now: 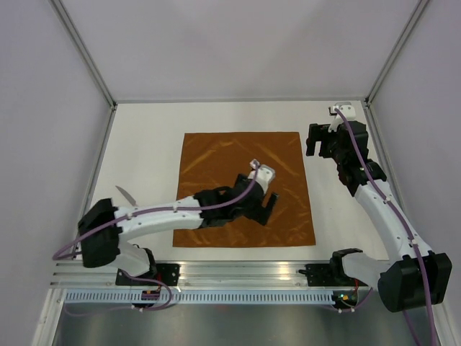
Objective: Fold the napkin, place the utensils inside, and roll it up
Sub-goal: Fold the napkin
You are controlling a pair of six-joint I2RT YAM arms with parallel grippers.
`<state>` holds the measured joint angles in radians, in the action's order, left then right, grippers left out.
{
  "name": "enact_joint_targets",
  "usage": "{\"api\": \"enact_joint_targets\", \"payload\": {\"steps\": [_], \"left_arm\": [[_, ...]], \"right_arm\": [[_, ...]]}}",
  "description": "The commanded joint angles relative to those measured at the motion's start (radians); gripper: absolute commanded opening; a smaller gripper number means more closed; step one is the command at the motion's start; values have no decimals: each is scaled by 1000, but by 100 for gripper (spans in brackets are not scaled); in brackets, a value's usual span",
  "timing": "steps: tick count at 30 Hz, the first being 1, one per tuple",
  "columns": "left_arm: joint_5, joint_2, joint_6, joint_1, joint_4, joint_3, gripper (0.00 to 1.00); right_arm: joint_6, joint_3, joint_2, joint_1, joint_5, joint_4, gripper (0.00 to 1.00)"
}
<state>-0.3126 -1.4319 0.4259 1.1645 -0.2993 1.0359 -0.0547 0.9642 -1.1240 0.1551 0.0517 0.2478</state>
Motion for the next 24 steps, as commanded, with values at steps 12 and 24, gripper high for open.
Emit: {"api": "enact_joint_targets", "payload": {"steps": [12, 24], "left_arm": [[-68, -544, -27, 227, 327, 332, 83], [-6, -737, -24, 261, 345, 467, 74]], "right_arm": [[10, 34, -5, 4, 63, 4, 98], [10, 34, -7, 4, 69, 1, 98]]}}
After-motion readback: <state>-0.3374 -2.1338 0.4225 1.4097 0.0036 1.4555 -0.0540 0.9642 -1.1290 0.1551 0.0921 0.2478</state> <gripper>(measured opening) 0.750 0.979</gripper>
